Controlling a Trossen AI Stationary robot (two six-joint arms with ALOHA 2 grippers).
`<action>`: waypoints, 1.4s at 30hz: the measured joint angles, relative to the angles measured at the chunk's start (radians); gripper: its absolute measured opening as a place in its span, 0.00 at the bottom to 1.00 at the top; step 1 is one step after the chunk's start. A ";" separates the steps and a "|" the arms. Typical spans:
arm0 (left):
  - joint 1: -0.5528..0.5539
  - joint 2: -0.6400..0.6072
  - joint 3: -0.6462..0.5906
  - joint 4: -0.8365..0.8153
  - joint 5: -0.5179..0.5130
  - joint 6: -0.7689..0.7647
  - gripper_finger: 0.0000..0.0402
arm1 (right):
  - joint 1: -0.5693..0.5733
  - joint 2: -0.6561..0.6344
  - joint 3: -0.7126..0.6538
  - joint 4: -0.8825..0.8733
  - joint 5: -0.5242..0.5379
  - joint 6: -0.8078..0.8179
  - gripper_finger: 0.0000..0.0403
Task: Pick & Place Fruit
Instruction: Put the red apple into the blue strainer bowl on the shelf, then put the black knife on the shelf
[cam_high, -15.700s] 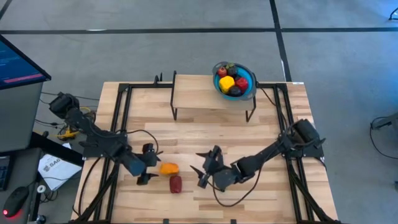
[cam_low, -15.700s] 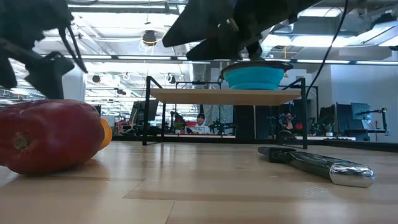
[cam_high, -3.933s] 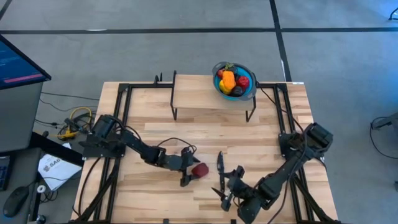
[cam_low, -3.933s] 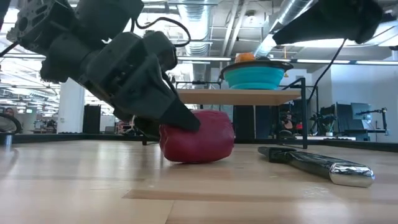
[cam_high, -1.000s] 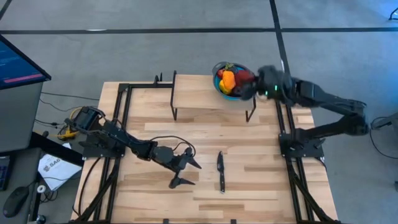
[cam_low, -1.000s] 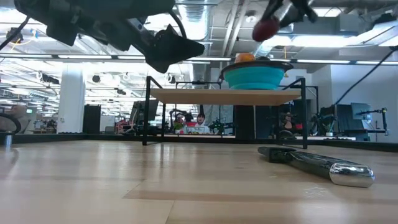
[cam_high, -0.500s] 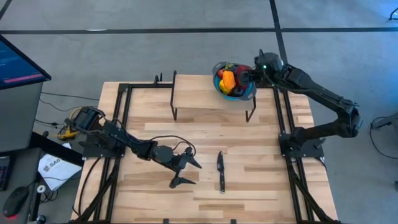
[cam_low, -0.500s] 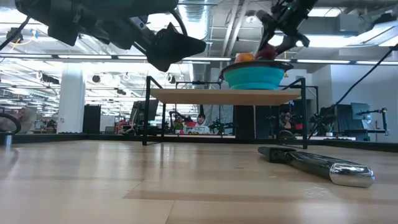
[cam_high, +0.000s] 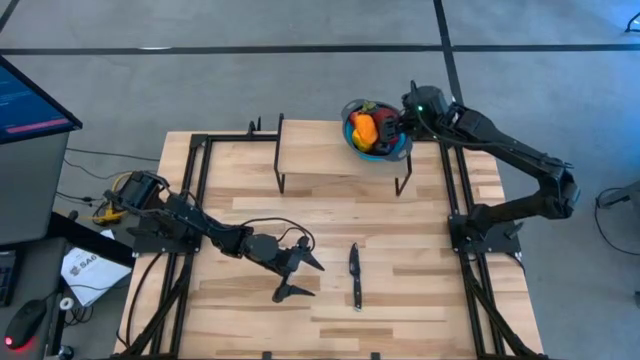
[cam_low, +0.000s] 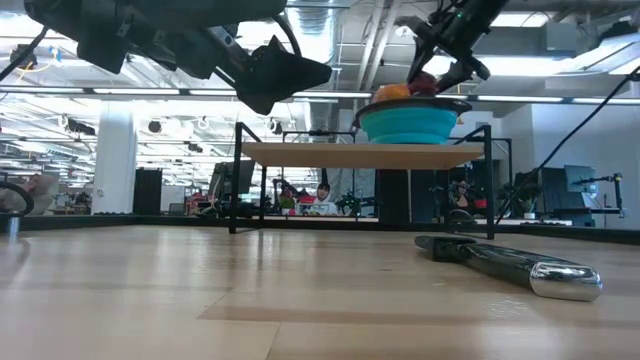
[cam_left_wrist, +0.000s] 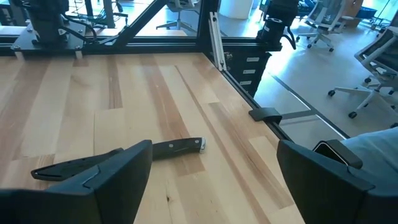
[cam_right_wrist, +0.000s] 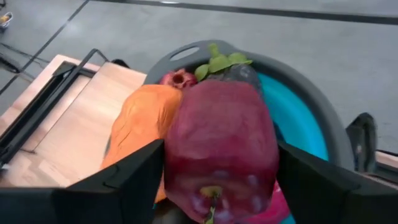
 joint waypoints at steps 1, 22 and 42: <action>0.000 0.000 0.000 0.000 0.000 0.000 0.84 | 0.000 0.000 0.000 0.002 -0.004 0.000 0.72; -0.013 0.000 0.000 0.000 0.000 -0.004 0.84 | 0.034 -0.082 0.000 0.007 0.055 -0.027 0.82; -0.028 0.000 0.000 -0.014 -0.179 -0.001 0.84 | 1.207 0.255 -0.089 -0.248 0.582 0.626 0.76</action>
